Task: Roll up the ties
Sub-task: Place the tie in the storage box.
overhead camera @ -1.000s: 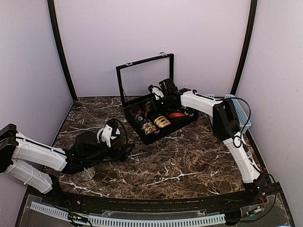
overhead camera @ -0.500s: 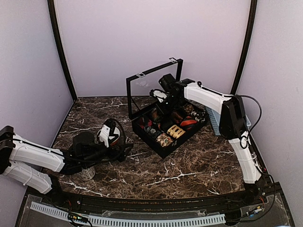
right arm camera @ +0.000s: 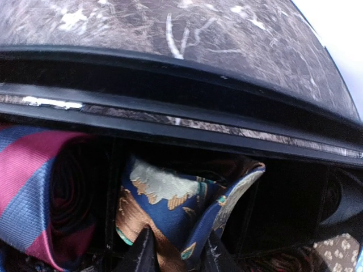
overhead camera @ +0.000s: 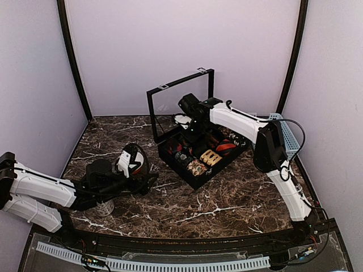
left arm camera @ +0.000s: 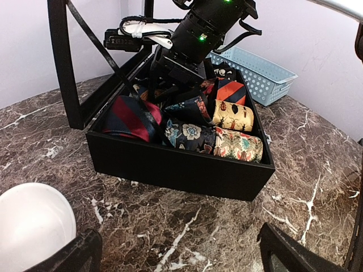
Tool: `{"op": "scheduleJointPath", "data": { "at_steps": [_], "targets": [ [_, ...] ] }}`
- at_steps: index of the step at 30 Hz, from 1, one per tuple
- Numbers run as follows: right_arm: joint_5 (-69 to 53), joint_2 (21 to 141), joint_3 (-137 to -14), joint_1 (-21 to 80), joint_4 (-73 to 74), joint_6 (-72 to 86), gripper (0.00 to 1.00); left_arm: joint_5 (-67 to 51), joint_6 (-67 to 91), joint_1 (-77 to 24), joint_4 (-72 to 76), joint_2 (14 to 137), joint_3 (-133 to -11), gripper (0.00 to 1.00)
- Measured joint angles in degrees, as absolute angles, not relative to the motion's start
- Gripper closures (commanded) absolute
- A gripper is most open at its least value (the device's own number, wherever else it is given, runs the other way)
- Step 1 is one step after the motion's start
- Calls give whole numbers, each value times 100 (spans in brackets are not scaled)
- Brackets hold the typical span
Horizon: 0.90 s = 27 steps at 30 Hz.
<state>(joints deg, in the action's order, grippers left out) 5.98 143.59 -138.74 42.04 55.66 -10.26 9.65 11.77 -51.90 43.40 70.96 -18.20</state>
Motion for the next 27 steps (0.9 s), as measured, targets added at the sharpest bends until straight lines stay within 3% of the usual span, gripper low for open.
{"op": "scheduleJointPath", "data": {
  "at_steps": [11,18,27],
  "targets": [
    [797,14180,-13391,4228,5116,-862,67,965,1166,-5190,4335,7096,-1817,1],
    [646,13587,-12525,4215,4622,-607,52,969,1114,-5190,4303,7094,-1817,1],
    [268,13111,-12241,4134,4265,-381,45,980,1090,-5190,4276,7094,-1824,1]
  ]
}}
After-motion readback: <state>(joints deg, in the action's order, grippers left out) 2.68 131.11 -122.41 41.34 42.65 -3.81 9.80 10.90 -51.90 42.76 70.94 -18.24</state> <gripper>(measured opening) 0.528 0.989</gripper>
